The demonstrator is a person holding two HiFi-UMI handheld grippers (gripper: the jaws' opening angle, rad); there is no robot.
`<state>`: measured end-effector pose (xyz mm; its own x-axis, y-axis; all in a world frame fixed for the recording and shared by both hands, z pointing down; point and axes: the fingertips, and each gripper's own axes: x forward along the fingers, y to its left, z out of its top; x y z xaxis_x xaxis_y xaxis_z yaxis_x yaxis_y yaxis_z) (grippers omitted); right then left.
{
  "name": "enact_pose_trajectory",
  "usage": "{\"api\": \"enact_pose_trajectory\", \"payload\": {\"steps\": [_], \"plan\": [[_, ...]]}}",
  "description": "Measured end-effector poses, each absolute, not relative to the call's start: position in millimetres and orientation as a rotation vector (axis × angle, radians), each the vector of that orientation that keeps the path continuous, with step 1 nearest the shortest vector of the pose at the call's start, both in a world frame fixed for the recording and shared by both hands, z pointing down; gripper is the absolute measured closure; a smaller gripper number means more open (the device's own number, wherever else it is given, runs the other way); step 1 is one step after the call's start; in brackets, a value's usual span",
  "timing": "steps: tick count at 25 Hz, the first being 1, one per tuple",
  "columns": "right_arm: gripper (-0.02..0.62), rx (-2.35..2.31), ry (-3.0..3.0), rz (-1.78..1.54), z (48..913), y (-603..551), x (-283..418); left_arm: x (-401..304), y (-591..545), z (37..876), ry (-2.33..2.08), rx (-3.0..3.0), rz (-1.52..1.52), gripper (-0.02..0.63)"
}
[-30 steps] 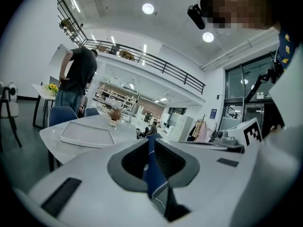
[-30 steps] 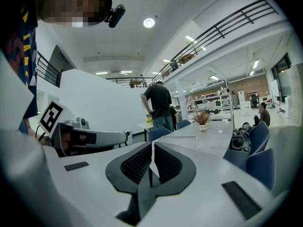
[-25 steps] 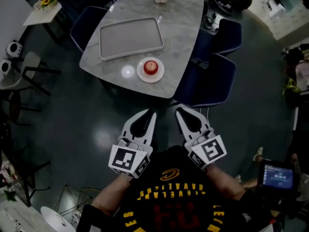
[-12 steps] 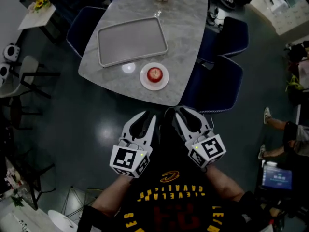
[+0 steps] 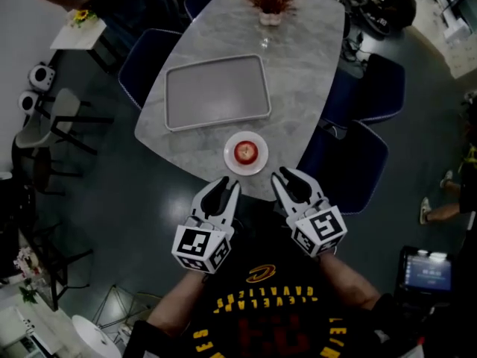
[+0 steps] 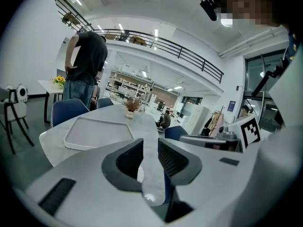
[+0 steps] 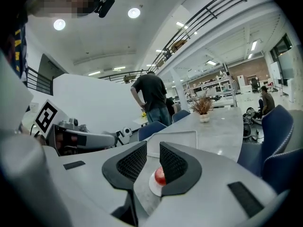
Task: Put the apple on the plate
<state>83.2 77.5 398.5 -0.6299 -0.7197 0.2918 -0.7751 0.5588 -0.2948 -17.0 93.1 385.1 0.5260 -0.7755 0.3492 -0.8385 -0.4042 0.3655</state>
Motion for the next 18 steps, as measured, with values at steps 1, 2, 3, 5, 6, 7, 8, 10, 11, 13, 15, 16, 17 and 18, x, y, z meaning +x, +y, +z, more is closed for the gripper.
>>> {"api": "enact_pose_trajectory", "payload": {"steps": [1,2,3,5,6,7,8,10,11,13,15,16,17,18], "plan": [[0.525,1.265,-2.655,0.618,400.6,70.6,85.3,-14.8,88.0,387.4,-1.323,2.257,0.175,0.522],[0.525,1.251,-2.659,0.63,403.0,64.1,87.3,-12.6,83.1,389.6,-1.333,2.246,0.18,0.522],[0.525,1.234,-2.661,0.637,405.8,58.1,89.4,-10.9,78.3,391.9,-1.343,2.236,0.184,0.522],[0.526,1.203,-2.658,0.642,412.9,48.5,93.4,-9.0,69.9,397.7,-1.363,2.21,0.192,0.522],[0.525,1.19,-2.654,0.642,417.0,45.0,95.5,-8.7,66.6,401.1,-1.373,2.195,0.197,0.522],[0.525,1.179,-2.648,0.643,421.1,41.9,97.6,-8.8,63.9,404.7,-1.384,2.181,0.203,0.522],[0.525,1.169,-2.64,0.642,424.8,38.8,99.5,-9.2,61.5,408.4,-1.395,2.168,0.213,0.522],[0.525,1.151,-2.617,0.647,432.2,32.4,103.2,-10.9,56.8,416.0,-1.421,2.149,0.248,0.522],[0.525,1.142,-2.603,0.654,437.0,29.2,104.7,-12.4,54.3,420.8,-1.433,2.143,0.272,0.522],[0.525,1.124,-2.575,0.675,451.1,23.3,105.8,-17.4,48.9,434.7,-1.451,2.124,0.321,0.522],[0.525,1.104,-2.547,0.694,469.1,18.6,103.2,-25.5,43.5,453.8,-1.456,2.095,0.362,0.522],[0.525,1.093,-2.532,0.698,478.6,16.9,101.0,-29.9,41.0,463.9,-1.453,2.079,0.377,0.522],[0.526,1.08,-2.516,0.695,487.8,15.5,98.6,-34.1,38.8,473.9,-1.443,2.061,0.388,0.522],[0.526,1.066,-2.498,0.686,496.8,14.3,96.4,-37.7,36.9,483.7,-1.429,2.044,0.399,0.522]]}}
